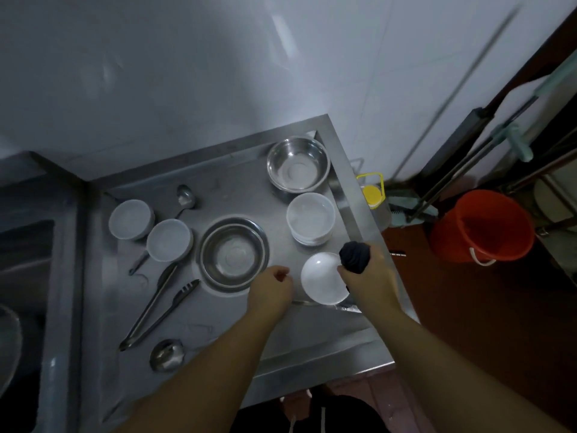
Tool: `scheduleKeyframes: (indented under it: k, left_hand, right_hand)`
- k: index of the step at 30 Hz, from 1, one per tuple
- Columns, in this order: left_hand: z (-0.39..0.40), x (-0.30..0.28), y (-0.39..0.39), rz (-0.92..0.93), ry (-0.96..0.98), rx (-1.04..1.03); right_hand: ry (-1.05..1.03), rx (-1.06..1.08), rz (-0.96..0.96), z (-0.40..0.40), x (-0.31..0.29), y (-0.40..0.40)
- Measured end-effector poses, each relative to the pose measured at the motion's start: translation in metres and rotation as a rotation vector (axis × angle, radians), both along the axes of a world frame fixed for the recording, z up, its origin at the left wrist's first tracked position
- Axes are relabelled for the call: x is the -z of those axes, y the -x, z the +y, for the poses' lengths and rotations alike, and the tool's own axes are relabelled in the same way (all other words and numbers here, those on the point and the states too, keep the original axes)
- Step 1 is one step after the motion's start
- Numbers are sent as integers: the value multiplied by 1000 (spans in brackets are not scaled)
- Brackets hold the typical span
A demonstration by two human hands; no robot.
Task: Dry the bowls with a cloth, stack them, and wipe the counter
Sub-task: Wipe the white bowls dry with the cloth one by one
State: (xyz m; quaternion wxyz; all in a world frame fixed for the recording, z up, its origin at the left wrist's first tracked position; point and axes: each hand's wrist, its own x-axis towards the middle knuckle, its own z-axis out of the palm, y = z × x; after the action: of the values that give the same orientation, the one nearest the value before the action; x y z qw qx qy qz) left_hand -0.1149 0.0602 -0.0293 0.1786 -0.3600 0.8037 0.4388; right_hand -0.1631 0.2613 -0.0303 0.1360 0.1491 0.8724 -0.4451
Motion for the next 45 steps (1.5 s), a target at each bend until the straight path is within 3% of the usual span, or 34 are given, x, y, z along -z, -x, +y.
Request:
scheduleKeyframes:
  k: [9,15,22,26,31,38,45]
  left_hand:
    - [-118,-40,-45,34,166,27]
    - [-204,-25,-77,-51,241,106]
    - [-298,0,-75,-146,315,260]
    - [-338,18,-56,-168,321,300]
    - [-365,48,-22,-155,228,201]
    - [-370,79,17,-152,15,-71]
    - [-370,75,21,-99,-329,-410]
  right_hand:
    - [-4,-405,-22,-112,-33,-9]
    - [-211,-670,-18,-194,-31,-21]
    - [-426,-828,-42,-273,-14,-24]
    - [-493,-817,-113,-302,1,-19]
    - [-488,-771,-185,-322,17,-13]
    - [-434,-646,-232,-333,35,-21]
    - [-202,-297,-280,-325,28,-38]
